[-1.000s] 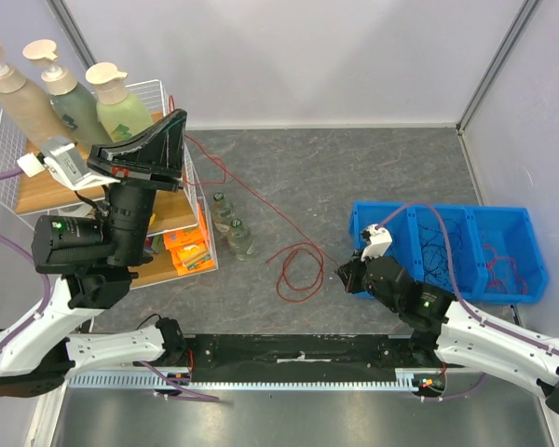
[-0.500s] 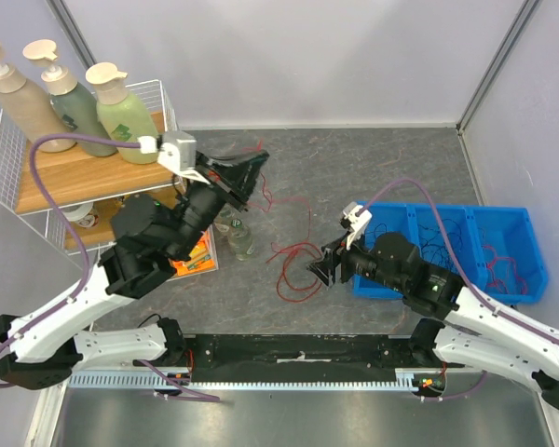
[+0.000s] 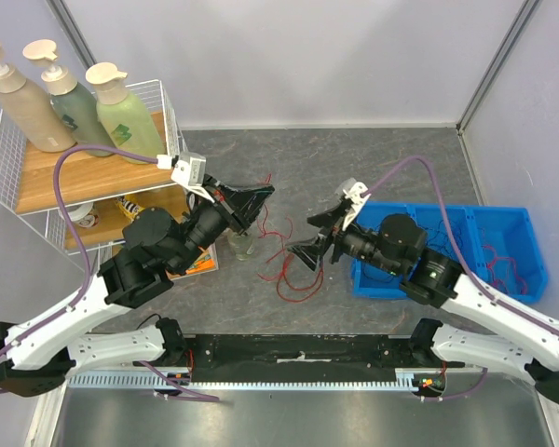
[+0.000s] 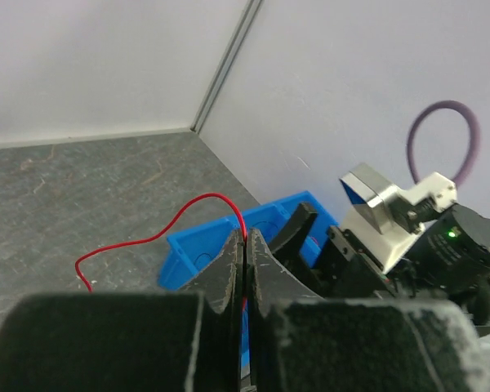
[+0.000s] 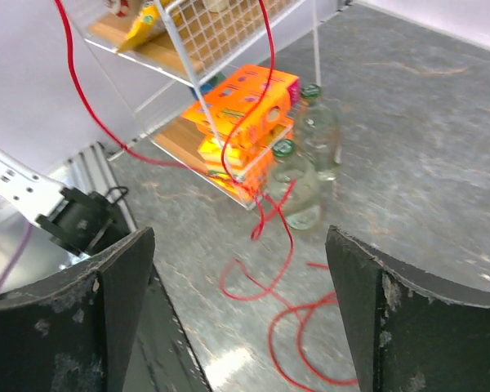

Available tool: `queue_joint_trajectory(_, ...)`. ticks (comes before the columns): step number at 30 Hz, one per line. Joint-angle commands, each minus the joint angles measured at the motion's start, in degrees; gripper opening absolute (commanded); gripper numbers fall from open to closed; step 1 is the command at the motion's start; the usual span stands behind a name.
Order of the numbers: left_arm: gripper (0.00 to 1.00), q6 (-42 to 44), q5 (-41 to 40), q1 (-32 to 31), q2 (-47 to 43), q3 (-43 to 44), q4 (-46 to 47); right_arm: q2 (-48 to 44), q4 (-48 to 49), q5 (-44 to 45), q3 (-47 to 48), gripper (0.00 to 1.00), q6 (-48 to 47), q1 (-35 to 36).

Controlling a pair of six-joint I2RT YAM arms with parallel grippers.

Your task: Untangle the cables

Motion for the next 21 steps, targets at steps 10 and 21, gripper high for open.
queue_joint_trajectory(10,0.02,-6.2,0.0,0.0,-0.8,-2.3,0.5,10.2,20.0,-9.9,3.6,0.81,9.6,0.0)
queue_joint_trajectory(21,0.02,-6.3,0.1,0.1,0.1,-2.1,0.8,13.3,25.1,-15.6,2.2,0.75,11.2,0.0)
